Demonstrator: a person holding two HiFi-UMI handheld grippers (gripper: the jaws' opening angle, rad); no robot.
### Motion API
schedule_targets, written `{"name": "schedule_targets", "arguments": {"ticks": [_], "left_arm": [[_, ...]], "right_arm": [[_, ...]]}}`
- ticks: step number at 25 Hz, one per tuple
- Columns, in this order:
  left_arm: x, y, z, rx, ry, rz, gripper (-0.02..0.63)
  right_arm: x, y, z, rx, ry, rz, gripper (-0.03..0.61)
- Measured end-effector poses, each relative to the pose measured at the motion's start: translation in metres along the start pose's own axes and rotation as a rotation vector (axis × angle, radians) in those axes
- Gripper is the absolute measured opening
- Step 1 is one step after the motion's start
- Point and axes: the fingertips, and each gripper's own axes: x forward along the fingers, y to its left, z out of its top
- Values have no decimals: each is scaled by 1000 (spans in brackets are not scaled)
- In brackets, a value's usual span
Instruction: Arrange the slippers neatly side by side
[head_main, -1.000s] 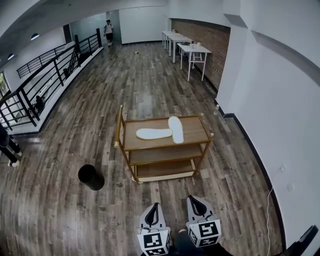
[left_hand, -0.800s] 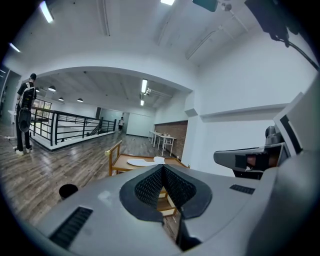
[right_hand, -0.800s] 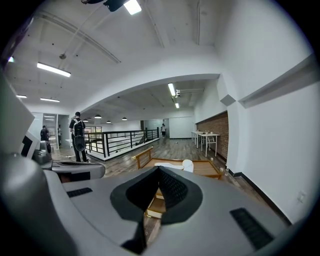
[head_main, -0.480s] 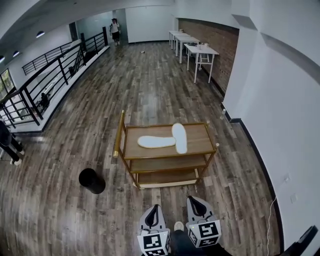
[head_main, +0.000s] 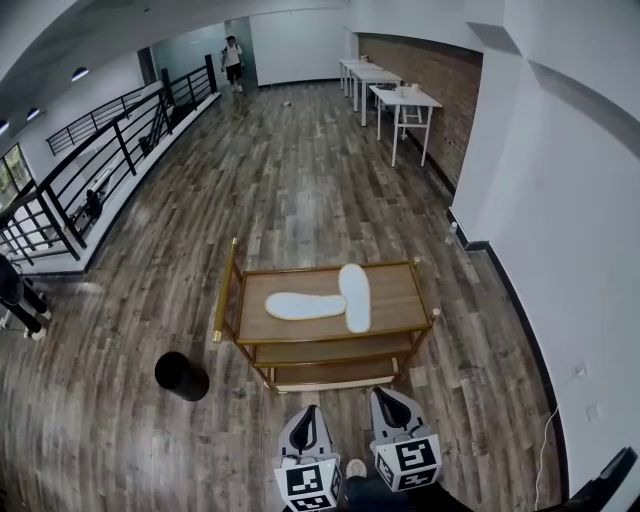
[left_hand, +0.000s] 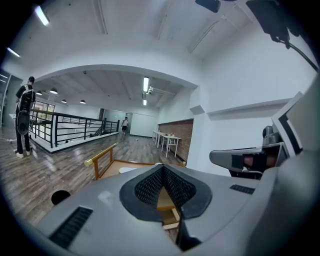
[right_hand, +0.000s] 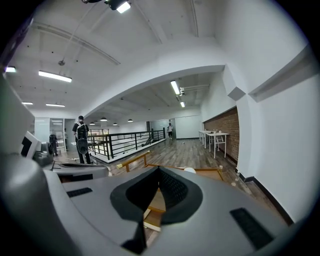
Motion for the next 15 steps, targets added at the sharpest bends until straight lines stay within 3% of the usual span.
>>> {"name": "schedule_targets", "arguments": {"ticks": [15], "left_arm": [[52, -2, 14, 9, 4, 63, 2]], "right_arm": [[45, -39, 11, 21, 6, 53, -2]]}}
